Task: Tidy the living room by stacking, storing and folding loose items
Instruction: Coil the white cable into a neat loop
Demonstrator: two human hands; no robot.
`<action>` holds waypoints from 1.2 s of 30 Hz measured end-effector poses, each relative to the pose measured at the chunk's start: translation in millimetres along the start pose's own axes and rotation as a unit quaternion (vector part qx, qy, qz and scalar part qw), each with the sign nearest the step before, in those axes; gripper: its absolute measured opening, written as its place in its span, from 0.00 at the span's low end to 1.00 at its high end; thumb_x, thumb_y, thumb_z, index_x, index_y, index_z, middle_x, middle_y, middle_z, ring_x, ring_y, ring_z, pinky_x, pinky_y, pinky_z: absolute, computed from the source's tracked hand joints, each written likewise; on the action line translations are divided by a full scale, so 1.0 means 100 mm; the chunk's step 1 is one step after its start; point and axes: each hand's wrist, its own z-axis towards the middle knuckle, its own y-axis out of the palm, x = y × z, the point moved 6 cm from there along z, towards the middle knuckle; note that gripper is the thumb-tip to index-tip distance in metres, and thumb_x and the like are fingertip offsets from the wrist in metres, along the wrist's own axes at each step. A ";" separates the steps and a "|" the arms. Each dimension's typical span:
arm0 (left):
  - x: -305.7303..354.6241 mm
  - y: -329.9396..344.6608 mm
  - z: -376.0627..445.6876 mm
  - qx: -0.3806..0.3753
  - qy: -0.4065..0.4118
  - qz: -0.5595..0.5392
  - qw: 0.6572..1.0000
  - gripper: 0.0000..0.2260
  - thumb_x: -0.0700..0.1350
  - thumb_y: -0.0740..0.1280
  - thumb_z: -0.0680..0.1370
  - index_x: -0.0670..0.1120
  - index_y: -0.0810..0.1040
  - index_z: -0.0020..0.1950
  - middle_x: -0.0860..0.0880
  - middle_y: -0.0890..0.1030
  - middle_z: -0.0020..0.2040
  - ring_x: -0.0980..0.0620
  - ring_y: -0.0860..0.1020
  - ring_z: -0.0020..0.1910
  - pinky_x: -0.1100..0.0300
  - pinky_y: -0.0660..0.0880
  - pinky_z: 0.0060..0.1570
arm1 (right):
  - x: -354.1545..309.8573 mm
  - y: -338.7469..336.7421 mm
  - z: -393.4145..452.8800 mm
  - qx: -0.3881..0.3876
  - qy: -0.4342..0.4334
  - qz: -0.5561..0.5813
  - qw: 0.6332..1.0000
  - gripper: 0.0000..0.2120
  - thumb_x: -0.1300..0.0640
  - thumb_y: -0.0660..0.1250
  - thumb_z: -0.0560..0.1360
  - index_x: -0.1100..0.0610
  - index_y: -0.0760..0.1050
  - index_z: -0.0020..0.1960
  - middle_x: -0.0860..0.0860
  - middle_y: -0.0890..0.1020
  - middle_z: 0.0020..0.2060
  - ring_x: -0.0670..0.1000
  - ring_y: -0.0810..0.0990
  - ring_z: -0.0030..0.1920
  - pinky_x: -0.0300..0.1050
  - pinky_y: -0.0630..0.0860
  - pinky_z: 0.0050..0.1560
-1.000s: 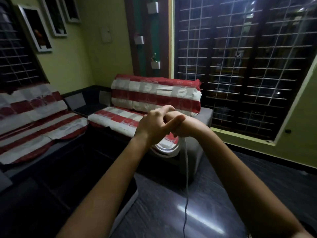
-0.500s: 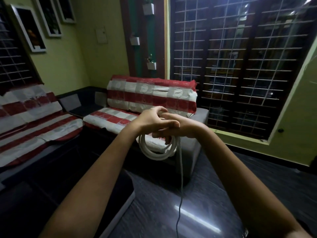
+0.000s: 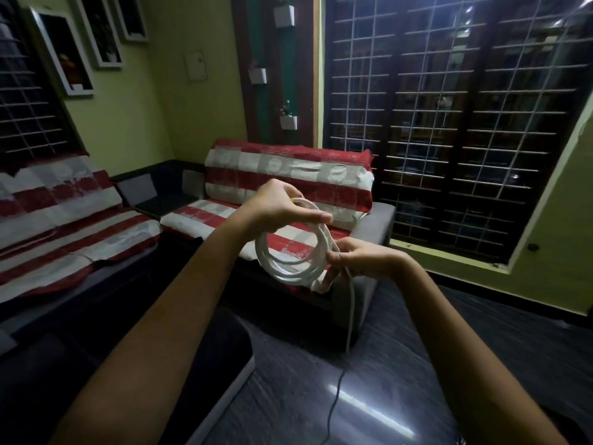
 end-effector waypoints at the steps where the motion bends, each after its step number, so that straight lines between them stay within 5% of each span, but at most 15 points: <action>1: 0.01 -0.05 -0.01 0.021 0.005 -0.046 0.999 0.17 0.54 0.78 0.64 0.42 0.83 0.40 0.48 0.80 0.30 0.58 0.74 0.28 0.65 0.69 0.28 | 0.03 0.00 -0.02 -0.005 -0.019 0.005 1.000 0.40 0.29 0.71 0.60 0.60 0.75 0.58 0.51 0.85 0.48 0.52 0.84 0.47 0.39 0.78 0.38; 4: 0.00 -0.28 -0.03 0.142 0.013 -0.208 0.968 0.17 0.51 0.75 0.68 0.37 0.80 0.46 0.52 0.77 0.27 0.61 0.71 0.22 0.68 0.68 0.24 | 0.14 0.03 -0.05 0.007 -0.086 0.032 0.996 0.30 0.39 0.72 0.69 0.63 0.76 0.57 0.63 0.81 0.54 0.63 0.79 0.53 0.62 0.75 0.57; 8: -0.16 -0.33 -0.07 0.290 -0.029 -0.367 0.884 0.17 0.56 0.74 0.70 0.43 0.77 0.42 0.54 0.67 0.26 0.59 0.63 0.20 0.65 0.62 0.20 | 0.08 0.19 0.00 0.143 -0.164 0.182 0.959 0.22 0.38 0.70 0.69 0.49 0.73 0.58 0.54 0.80 0.53 0.49 0.79 0.51 0.47 0.76 0.55; 12: -0.27 -0.11 -0.13 0.364 -0.074 -0.432 0.822 0.20 0.57 0.73 0.71 0.42 0.80 0.52 0.54 0.67 0.28 0.59 0.62 0.22 0.65 0.61 0.21 | -0.05 0.39 0.12 0.253 -0.218 0.300 0.893 0.33 0.29 0.68 0.63 0.36 0.64 0.63 0.43 0.71 0.65 0.48 0.74 0.64 0.50 0.72 0.64; 16: -0.34 0.06 -0.19 0.413 -0.103 -0.425 0.799 0.17 0.59 0.71 0.72 0.46 0.79 0.47 0.51 0.73 0.29 0.58 0.65 0.24 0.64 0.64 0.24 | -0.22 0.42 0.20 0.286 -0.258 0.392 0.836 0.45 0.36 0.73 0.64 0.48 0.54 0.73 0.59 0.69 0.69 0.53 0.73 0.67 0.55 0.71 0.66; 18: -0.40 0.12 -0.21 0.427 -0.112 -0.426 0.789 0.19 0.61 0.71 0.71 0.46 0.80 0.49 0.45 0.81 0.38 0.53 0.77 0.32 0.58 0.75 0.33 | -0.31 0.40 0.20 0.313 -0.273 0.392 0.821 0.39 0.43 0.73 0.67 0.47 0.55 0.70 0.64 0.70 0.67 0.56 0.76 0.64 0.54 0.74 0.63; 21: -0.44 0.20 -0.25 0.439 -0.120 -0.433 0.778 0.16 0.61 0.71 0.70 0.49 0.78 0.45 0.51 0.82 0.42 0.52 0.81 0.47 0.49 0.79 0.51 | -0.37 0.33 0.17 0.404 -0.270 0.370 0.792 0.27 0.54 0.69 0.70 0.43 0.54 0.59 0.57 0.82 0.50 0.53 0.83 0.49 0.55 0.77 0.59; 24: -0.42 0.25 -0.27 0.429 -0.112 -0.465 0.766 0.15 0.59 0.71 0.72 0.48 0.78 0.48 0.52 0.81 0.46 0.55 0.79 0.47 0.57 0.78 0.46 | -0.37 0.26 0.17 0.457 -0.272 0.322 0.784 0.20 0.56 0.64 0.78 0.58 0.59 0.64 0.53 0.83 0.36 0.53 0.83 0.37 0.51 0.80 0.46; 28: -0.39 0.34 -0.28 0.370 -0.102 -0.478 0.790 0.19 0.62 0.69 0.71 0.48 0.78 0.50 0.51 0.80 0.45 0.54 0.80 0.45 0.59 0.78 0.44 | -0.39 0.18 0.11 0.501 -0.259 0.276 0.778 0.11 0.56 0.59 0.81 0.64 0.70 0.57 0.53 0.80 0.34 0.49 0.80 0.33 0.42 0.78 0.36; 32: -0.37 0.39 -0.27 0.309 -0.061 -0.467 0.826 0.11 0.60 0.68 0.73 0.53 0.78 0.47 0.59 0.79 0.41 0.62 0.76 0.42 0.65 0.73 0.42 | -0.36 0.11 0.12 0.516 -0.260 0.256 0.775 0.07 0.56 0.59 0.81 0.60 0.71 0.54 0.48 0.72 0.31 0.44 0.72 0.30 0.39 0.72 0.33; 36: -0.52 0.41 -0.29 0.292 -0.084 -0.420 0.855 0.18 0.62 0.62 0.76 0.47 0.77 0.47 0.52 0.75 0.40 0.56 0.73 0.40 0.63 0.70 0.40 | -0.40 0.07 0.11 0.498 -0.258 0.201 0.803 0.06 0.58 0.57 0.82 0.55 0.71 0.48 0.49 0.71 0.30 0.45 0.69 0.27 0.42 0.70 0.29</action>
